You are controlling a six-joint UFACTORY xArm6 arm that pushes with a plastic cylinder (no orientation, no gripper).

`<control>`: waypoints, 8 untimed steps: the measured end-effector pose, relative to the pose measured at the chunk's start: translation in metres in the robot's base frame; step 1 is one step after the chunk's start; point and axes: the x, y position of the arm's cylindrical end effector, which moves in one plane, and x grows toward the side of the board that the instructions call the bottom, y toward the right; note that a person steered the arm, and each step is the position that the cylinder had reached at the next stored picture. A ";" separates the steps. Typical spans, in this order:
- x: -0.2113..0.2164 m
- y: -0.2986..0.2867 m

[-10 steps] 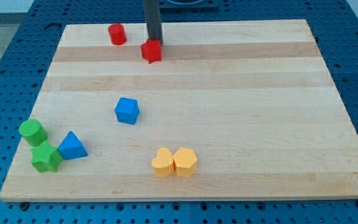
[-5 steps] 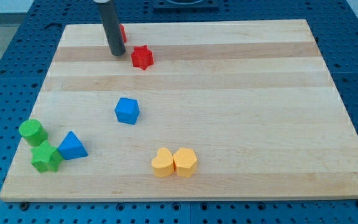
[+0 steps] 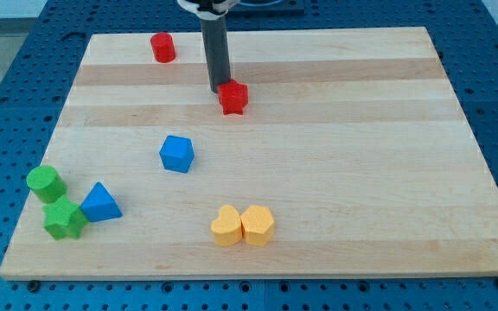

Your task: Slide the red star towards bottom right

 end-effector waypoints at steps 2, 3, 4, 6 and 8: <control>0.032 0.027; 0.056 0.037; 0.079 0.044; 0.132 0.038; 0.154 0.082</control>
